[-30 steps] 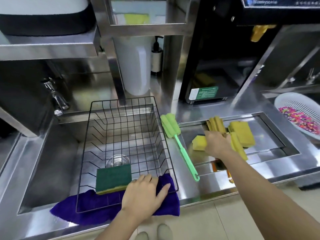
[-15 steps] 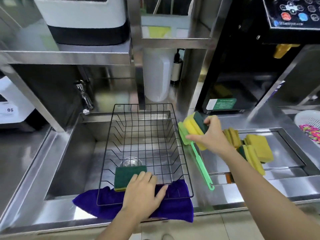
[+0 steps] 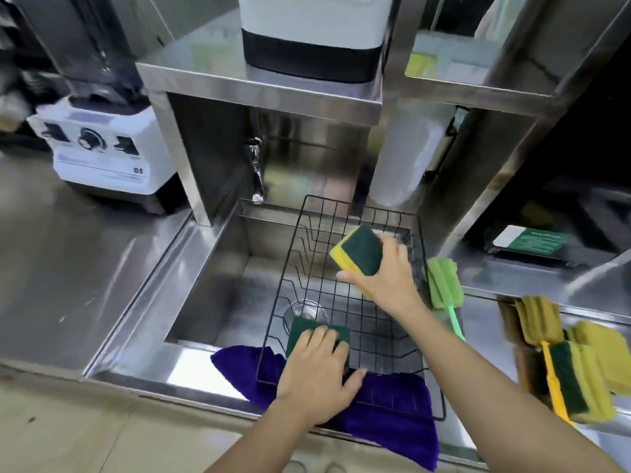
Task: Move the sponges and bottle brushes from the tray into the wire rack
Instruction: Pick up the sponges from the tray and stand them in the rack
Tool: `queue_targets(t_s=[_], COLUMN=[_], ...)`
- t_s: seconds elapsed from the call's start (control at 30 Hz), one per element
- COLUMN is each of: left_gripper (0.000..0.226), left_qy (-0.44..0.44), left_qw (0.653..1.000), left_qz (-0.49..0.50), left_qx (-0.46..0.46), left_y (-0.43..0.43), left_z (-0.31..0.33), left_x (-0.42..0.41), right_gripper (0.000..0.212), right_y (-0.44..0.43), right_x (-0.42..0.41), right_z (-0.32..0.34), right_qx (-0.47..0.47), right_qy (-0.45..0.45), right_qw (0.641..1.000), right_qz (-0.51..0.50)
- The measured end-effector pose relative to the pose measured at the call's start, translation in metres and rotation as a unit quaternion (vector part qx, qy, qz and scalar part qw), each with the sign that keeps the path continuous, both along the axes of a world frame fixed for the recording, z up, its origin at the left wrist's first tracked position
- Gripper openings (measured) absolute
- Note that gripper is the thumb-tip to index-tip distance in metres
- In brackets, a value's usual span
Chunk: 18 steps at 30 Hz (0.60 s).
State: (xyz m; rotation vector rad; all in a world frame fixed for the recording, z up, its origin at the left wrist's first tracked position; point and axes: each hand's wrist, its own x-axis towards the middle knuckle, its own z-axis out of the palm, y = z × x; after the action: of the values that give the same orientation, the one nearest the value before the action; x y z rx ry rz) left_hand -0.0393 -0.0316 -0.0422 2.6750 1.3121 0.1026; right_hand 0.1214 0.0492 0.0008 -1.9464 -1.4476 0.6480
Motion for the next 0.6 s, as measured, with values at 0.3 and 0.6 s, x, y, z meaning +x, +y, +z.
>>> queue_targets(t_s=[0.3, 0.6], left_gripper=[0.050, 0.045], left_qy=[-0.005, -0.016], left_qw=[1.000, 1.000], left_qz=[-0.006, -0.006], left_qx=[-0.023, -0.019], left_y=[0.000, 0.000], left_z=[0.000, -0.001], left_x=[0.000, -0.001], right_gripper=[0.103, 0.059], right_y=[0.018, 0.011], right_x=[-0.033, -0.022], right_z=[-0.026, -0.049], right_qx=[-0.103, -0.218], right_qy=[-0.131, -0.049], right_qw=[0.977, 0.948], right_qz=[0.135, 0.227])
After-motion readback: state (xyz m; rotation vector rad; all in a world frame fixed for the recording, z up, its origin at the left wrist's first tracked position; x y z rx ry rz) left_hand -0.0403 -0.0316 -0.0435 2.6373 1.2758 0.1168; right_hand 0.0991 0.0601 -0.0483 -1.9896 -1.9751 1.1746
